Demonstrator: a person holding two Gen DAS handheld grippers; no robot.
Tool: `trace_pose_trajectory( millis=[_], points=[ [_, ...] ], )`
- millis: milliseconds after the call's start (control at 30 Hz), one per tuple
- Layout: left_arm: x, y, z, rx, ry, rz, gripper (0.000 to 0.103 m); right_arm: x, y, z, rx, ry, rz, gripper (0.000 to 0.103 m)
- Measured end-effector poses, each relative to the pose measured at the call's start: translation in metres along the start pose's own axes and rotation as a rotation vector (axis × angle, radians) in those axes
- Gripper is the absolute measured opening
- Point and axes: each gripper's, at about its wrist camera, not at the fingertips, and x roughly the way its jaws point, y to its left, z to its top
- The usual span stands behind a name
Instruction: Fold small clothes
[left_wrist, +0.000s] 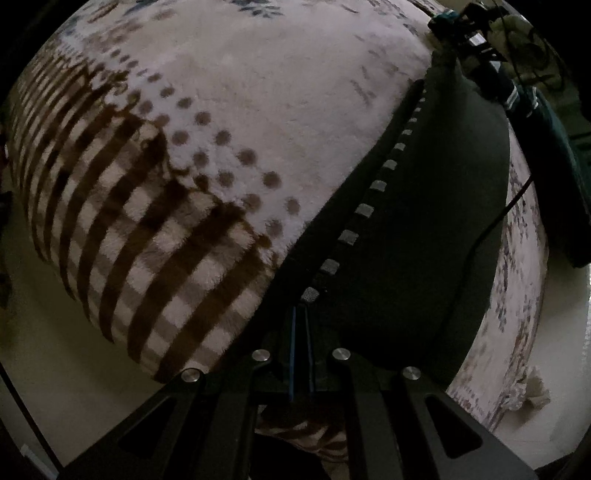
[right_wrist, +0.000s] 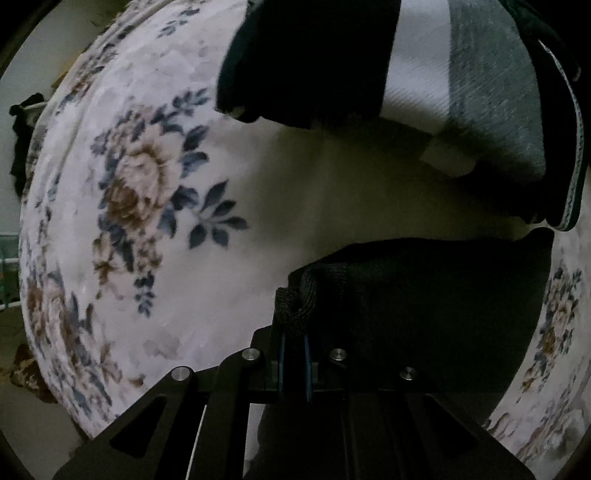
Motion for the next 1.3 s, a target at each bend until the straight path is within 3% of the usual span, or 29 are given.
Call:
trace_pose_trajectory(
  millis=[100,300,433,500,600,667,733,800,1000,1133,1200,1267,1300],
  points=[
    [-0.003,0.006,0.005,0.005,-0.001,-0.005,0.002,0.007,-0.005,0.004,0.030,0.003,-0.004,0.007],
    [-0.002,0.029,0.008,0.009,0.013,0.056,0.000,0.016,-0.023,0.012,0.085,-0.001,-0.005,0.007],
    [-0.012,0.044,0.001,-0.050,0.029,-0.006,0.001,0.027,-0.027,0.010,0.099,0.008,0.009,0.008],
    [-0.017,0.052,-0.005,-0.097,0.042,-0.033,0.001,0.032,-0.028,0.009,0.090,0.048,0.033,0.015],
    [-0.024,0.057,-0.014,-0.129,0.046,-0.083,0.002,0.027,-0.028,-0.010,0.050,0.104,0.097,0.037],
    [-0.025,0.050,-0.020,-0.100,0.047,-0.108,0.003,0.015,-0.028,-0.037,0.009,0.127,0.134,0.045],
    [-0.021,0.040,-0.025,-0.060,0.069,-0.084,0.003,0.001,-0.026,-0.078,-0.051,0.156,0.175,0.056],
    [-0.012,0.035,-0.026,-0.050,0.099,-0.095,0.003,-0.007,-0.023,-0.124,-0.086,0.179,0.200,0.059],
    [0.001,0.046,-0.032,-0.201,0.097,-0.188,0.003,0.033,0.023,-0.311,-0.090,0.436,0.327,0.060],
    [-0.005,0.066,-0.041,-0.272,0.093,-0.203,0.004,0.068,0.053,-0.392,-0.126,0.514,0.312,0.060],
    [-0.005,0.065,-0.046,-0.267,0.092,-0.178,0.022,0.081,0.062,-0.413,-0.128,0.523,0.306,0.060],
    [-0.009,0.070,-0.050,-0.260,0.082,-0.191,0.072,0.088,0.061,-0.424,-0.103,0.526,0.303,0.060],
    [-0.010,0.072,-0.050,-0.260,0.074,-0.198,0.080,0.090,0.061,-0.429,-0.098,0.524,0.301,0.061]
  ],
)
